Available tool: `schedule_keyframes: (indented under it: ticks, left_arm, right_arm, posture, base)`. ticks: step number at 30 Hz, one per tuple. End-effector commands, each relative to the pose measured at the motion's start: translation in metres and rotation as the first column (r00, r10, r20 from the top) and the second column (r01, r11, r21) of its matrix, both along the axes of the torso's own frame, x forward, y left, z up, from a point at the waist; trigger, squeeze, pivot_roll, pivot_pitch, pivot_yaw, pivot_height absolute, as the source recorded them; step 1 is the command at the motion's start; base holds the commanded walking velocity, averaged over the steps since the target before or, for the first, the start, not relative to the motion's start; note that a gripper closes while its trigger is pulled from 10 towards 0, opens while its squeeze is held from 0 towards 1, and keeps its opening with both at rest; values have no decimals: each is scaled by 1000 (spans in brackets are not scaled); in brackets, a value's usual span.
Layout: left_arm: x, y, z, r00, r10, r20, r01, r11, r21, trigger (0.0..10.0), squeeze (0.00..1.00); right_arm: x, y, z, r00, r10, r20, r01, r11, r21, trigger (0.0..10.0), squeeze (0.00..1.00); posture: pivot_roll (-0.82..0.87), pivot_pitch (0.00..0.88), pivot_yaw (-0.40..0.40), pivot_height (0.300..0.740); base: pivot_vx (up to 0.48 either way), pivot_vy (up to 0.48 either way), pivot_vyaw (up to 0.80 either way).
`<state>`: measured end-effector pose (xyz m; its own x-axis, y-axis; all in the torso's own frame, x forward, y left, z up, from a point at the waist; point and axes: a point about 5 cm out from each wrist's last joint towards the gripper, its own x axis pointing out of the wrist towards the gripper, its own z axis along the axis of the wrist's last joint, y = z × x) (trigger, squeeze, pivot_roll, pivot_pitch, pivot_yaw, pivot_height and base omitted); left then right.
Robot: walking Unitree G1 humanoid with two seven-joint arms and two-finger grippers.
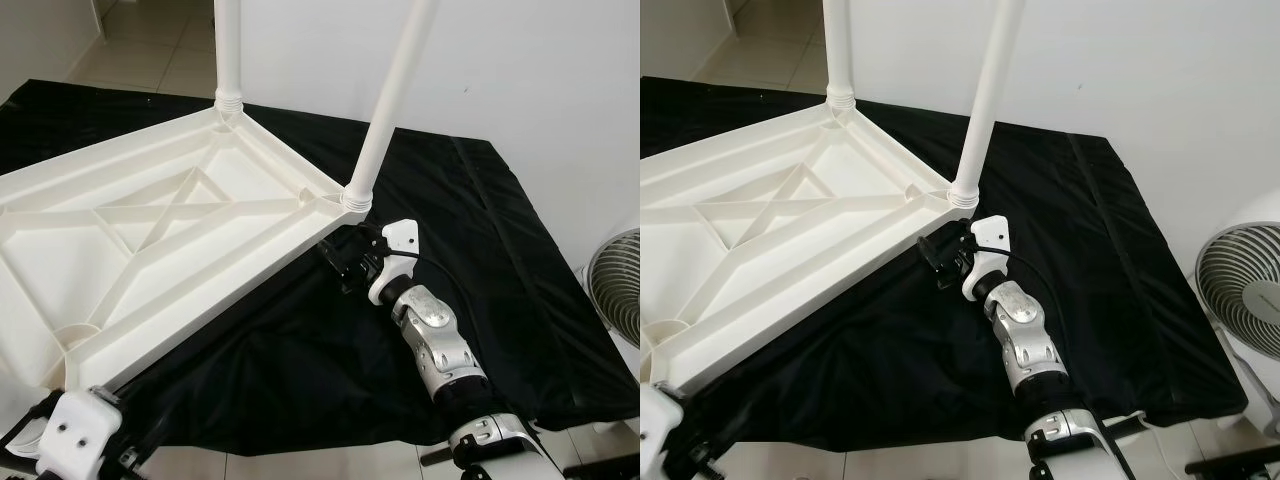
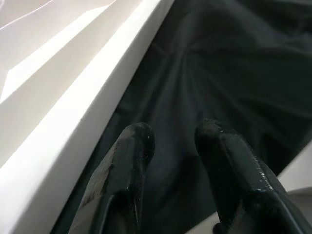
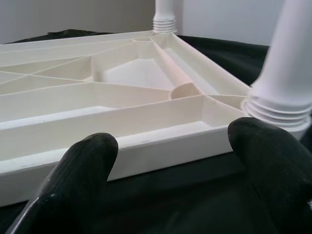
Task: Building children table
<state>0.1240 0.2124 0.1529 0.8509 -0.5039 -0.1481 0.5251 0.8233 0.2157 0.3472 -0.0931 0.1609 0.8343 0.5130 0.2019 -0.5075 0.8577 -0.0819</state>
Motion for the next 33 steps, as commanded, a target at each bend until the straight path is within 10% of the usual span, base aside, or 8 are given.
schedule_keyframes:
  ticks: [1, 20, 33]
  left_arm:
    - [-6, 1, 5, 997, -70, -19, 70, 997, 10, 10000, 0]
    - [-57, 72, 12, 895, -74, -440, 193, 954, 230, 10000, 0]
    - [-52, 141, 25, 876, 183, -446, 78, 860, 505, 10000, 0]
  right_arm:
    - [0, 1, -3, 1000, 5, -3, -5, 1000, -1, 10000, 0]
    - [8, 30, 2, 999, 35, 23, -36, 997, 66, 10000, 0]
    - [8, 36, -1, 999, 29, 23, -31, 995, 92, 10000, 0]
  posture:
    - [325, 130, -135, 740]
    - [422, 140, -51, 740]
    - [444, 128, -41, 740]
  base:
    - [0, 0, 0]
    - [0, 0, 0]
    - [0, 0, 0]
